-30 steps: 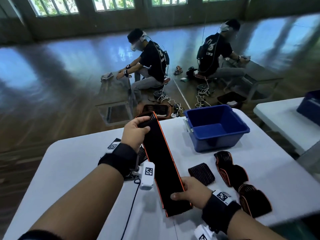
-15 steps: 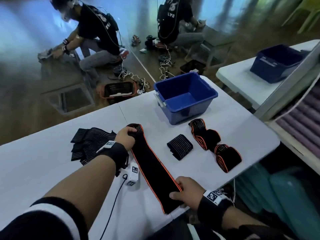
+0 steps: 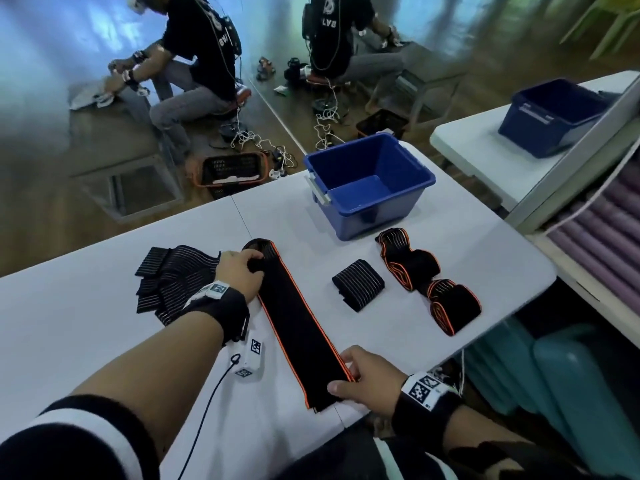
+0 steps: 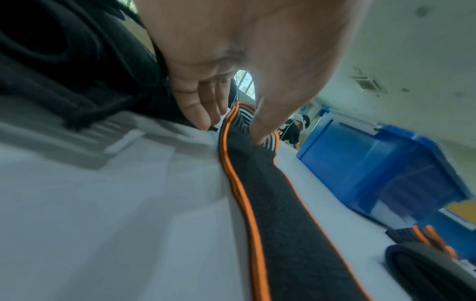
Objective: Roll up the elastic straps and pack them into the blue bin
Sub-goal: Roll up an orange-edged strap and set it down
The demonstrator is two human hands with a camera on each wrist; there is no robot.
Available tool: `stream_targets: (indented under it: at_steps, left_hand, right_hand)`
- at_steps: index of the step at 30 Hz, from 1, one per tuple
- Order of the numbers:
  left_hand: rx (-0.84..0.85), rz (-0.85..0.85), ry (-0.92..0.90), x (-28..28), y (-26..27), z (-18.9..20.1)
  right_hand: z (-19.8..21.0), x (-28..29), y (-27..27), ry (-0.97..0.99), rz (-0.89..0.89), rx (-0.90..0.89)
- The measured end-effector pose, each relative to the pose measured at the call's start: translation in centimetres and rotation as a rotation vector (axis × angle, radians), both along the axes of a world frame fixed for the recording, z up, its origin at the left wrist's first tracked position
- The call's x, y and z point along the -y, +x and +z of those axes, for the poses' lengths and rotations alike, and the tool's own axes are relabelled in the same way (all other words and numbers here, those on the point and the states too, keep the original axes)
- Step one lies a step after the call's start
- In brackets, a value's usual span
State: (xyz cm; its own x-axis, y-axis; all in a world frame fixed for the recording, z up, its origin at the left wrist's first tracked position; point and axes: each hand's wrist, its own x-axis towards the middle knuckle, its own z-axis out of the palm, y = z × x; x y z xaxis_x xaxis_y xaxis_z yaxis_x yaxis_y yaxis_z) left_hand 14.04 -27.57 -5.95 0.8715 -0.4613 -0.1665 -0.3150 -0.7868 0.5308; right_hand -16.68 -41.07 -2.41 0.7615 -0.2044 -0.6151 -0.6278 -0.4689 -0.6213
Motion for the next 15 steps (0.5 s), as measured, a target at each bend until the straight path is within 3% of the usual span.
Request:
stream_targets:
  at_steps: [6,11,15]
  left_hand:
    - [0.111,-0.039,-0.145,-3.9,-7.7,2.9]
    - [-0.109,-0.234,-0.091,-7.7,-17.3,2.1]
    - [-0.168,-0.175,-0.071,-8.7,-21.0,0.7]
  right_hand:
    - [0.0,1.2,0.5,-0.036,0.134,-0.017]
    - [-0.5,1.7,1.1,-0.111,0.253,0.033]
    - [-0.7,2.2,1.6,-0.142,0.361,0.111]
